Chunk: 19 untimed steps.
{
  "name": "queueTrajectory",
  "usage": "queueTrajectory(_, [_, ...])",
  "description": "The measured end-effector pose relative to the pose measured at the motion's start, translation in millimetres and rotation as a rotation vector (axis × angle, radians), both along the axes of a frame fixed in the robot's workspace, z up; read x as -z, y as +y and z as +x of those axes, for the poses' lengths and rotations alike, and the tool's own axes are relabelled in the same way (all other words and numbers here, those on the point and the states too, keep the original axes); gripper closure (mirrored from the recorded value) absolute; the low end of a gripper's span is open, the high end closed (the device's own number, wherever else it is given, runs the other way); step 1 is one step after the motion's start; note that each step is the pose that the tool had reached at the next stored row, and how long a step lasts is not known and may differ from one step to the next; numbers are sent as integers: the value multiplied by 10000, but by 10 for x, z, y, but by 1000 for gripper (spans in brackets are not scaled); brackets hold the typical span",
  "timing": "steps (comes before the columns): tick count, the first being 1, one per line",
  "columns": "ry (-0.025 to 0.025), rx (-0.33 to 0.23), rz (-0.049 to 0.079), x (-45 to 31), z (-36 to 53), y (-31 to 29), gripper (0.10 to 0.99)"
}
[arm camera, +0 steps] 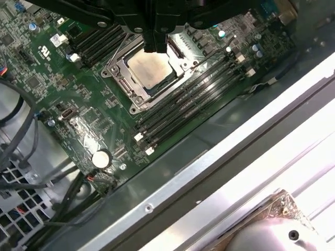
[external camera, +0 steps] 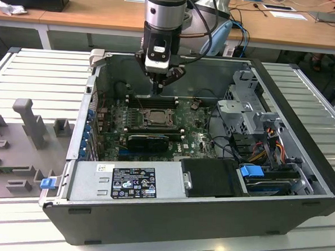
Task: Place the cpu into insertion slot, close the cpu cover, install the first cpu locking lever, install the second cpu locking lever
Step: 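Install the first cpu locking lever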
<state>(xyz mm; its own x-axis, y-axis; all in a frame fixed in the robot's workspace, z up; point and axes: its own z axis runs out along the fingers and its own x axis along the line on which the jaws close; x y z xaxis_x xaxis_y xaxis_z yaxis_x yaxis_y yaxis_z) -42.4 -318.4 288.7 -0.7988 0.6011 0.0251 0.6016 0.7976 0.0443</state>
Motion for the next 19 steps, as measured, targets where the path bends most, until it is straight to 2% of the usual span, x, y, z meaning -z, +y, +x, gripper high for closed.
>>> queueTrajectory(9, [-1, -1192, 0, 0, 0, 0, 980])
queueTrajectory(12, [0, -2060, 0, 0, 0, 0, 980])
queueTrajectory(19, [0, -2660, 0, 0, 0, 0, 980])
